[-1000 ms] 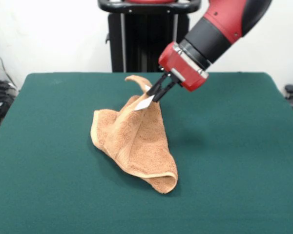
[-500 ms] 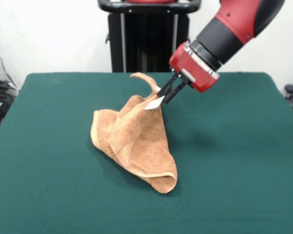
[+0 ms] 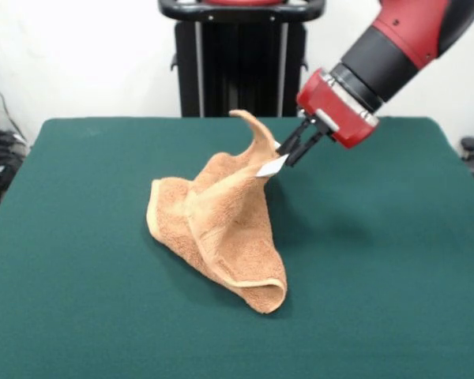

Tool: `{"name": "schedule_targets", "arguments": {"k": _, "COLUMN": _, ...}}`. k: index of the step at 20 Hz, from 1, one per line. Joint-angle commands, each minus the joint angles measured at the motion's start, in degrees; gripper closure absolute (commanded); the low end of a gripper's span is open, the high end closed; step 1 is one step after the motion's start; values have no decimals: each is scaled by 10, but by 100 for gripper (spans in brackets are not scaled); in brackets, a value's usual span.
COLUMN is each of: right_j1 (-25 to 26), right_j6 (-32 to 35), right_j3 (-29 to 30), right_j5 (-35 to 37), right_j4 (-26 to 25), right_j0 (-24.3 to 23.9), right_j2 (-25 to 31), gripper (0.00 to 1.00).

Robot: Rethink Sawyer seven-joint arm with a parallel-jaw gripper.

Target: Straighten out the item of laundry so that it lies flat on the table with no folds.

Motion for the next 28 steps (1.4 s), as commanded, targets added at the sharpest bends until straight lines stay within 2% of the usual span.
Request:
{"name": "schedule_targets", "arguments": {"k": 1, "right_j1": 25, "right_j6": 216, "right_j3": -74, "right_j5": 107, "right_j4": 18, "right_j0": 30, "right_j2": 23, "gripper": 100}}
{"name": "schedule_targets", "arguments": {"k": 10, "right_j1": 25, "right_j6": 264, "right_j3": -91, "right_j5": 138, "right_j4": 9, "right_j0": 41, "right_j2": 25, "gripper": 100}}
{"name": "schedule_targets", "arguments": {"k": 24, "right_j1": 24, "right_j6": 308, "right_j3": -118, "right_j5": 141, "right_j4": 6, "right_j0": 39, "right_j2": 42, "gripper": 100}}
{"name": "schedule_targets", "arguments": {"k": 28, "right_j1": 29, "right_j6": 317, "right_j3": -131, "right_j5": 161, "right_j4": 1, "right_j0": 42, "right_j2": 35, "gripper": 100}}
